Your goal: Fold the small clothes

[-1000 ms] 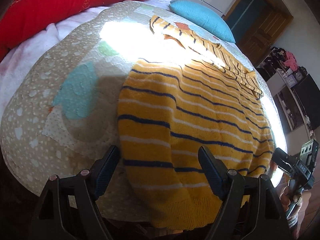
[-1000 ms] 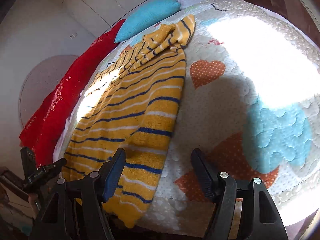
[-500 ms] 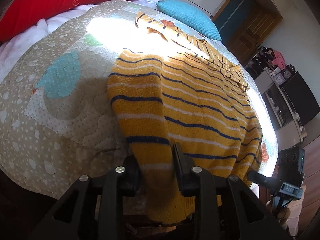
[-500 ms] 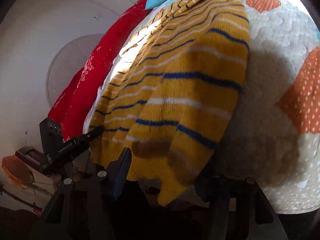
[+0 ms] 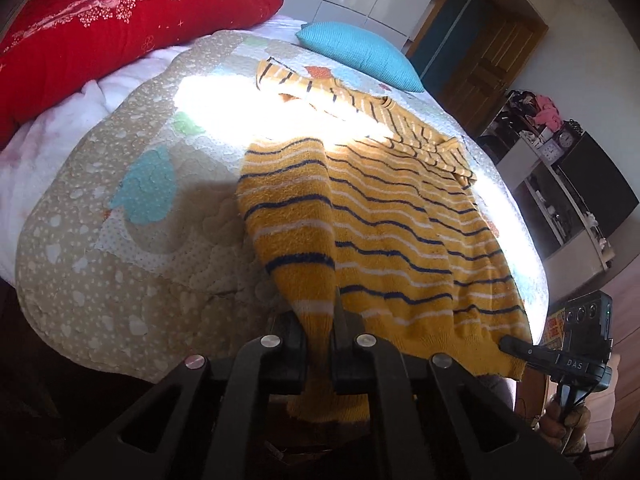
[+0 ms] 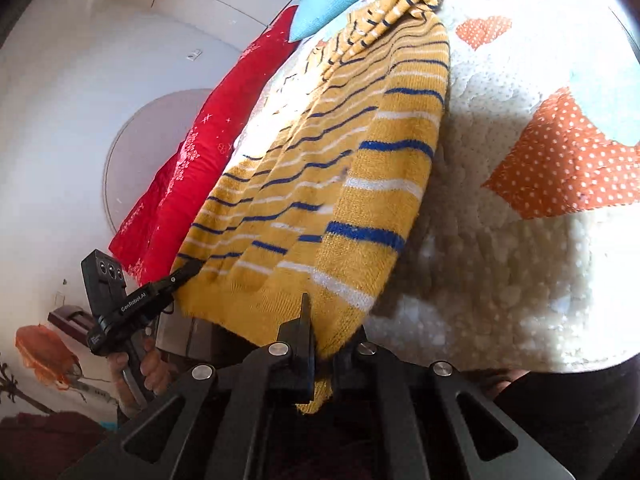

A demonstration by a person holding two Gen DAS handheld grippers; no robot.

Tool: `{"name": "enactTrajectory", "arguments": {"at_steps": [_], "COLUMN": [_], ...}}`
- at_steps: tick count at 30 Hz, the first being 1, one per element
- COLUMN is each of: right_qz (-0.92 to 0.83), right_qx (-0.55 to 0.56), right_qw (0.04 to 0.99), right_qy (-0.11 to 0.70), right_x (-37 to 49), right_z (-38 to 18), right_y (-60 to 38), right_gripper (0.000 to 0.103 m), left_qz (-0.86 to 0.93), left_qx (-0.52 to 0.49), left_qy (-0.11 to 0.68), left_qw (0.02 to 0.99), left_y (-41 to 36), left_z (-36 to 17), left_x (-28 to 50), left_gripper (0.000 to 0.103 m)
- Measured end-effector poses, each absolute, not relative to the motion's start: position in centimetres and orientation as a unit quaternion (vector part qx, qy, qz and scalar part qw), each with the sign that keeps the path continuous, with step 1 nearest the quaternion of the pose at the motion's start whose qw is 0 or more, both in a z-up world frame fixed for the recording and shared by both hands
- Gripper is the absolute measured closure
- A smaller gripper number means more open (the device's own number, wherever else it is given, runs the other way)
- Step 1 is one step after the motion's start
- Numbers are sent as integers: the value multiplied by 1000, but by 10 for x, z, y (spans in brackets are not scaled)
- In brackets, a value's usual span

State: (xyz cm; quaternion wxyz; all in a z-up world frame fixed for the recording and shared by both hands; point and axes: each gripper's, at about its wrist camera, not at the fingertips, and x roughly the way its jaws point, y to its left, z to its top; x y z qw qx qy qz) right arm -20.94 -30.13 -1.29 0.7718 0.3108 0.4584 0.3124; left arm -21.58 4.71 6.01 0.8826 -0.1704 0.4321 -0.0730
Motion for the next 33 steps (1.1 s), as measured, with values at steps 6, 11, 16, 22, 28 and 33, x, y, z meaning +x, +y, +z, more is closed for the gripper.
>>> {"name": "enactTrajectory", "arguments": {"at_steps": [6, 11, 16, 22, 28, 33], "right_qz": [310, 312, 299, 264, 235, 232], "right_qx": [316, 293, 254, 222, 225, 241], "right_qw": [775, 803, 843, 869, 863, 845], "right_qy": [451, 415, 368, 356, 387, 418], "right_x": [-210, -176, -122, -32, 49, 106], "right_z": [-8, 26, 76, 107, 91, 67], "right_y": [-307, -312, -302, -287, -279, -280], "right_gripper": [97, 97, 97, 97, 97, 94], "left_qz": [-63, -67, -59, -38, -24, -27], "left_qx": [-154, -176, -152, -126, -147, -174], "left_qy": [438, 415, 373, 378, 431, 460], "left_qw": [883, 890, 913, 917, 890, 871], "left_y": [43, 54, 53, 48, 52, 59], "left_z": [59, 77, 109, 120, 88, 68], "left_x": [-213, -179, -117, -17, 52, 96], "left_gripper": [96, 96, 96, 96, 96, 95]}}
